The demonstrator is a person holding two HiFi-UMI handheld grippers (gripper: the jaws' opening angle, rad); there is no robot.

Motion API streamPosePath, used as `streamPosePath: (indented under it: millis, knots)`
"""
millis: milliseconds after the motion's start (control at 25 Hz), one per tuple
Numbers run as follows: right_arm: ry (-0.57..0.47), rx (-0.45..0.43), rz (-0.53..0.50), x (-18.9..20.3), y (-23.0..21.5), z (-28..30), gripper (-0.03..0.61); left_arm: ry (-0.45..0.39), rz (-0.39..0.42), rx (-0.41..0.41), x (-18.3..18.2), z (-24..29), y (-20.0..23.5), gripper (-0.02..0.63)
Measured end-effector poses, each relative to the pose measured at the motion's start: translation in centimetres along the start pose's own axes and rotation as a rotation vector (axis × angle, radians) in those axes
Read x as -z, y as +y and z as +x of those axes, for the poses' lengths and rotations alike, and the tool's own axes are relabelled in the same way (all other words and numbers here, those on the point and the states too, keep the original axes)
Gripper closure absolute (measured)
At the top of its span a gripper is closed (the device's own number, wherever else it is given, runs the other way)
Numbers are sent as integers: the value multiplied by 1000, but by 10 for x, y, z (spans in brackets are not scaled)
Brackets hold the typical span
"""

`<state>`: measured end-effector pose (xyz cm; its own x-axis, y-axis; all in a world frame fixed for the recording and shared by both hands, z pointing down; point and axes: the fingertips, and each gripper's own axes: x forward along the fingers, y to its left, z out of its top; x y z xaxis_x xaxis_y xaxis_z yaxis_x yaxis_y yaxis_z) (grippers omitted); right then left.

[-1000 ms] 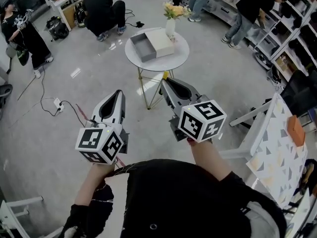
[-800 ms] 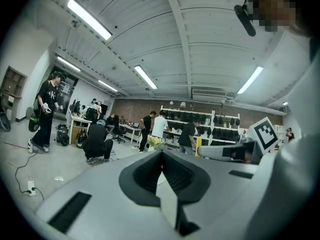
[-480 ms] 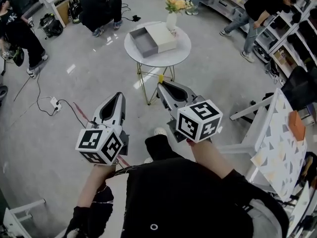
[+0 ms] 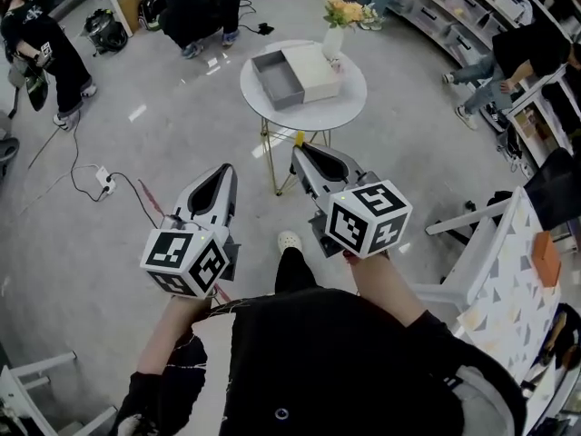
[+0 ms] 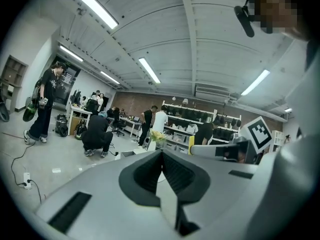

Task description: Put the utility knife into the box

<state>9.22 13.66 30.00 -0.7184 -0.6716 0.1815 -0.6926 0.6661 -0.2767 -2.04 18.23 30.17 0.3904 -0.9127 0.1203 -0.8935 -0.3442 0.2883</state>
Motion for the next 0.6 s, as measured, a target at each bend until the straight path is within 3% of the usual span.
streamPosePath:
  millis: [600]
  knots:
    - [-37, -104, -52, -82, -83, 101, 549, -102, 48, -39, -68, 118, 33, 603]
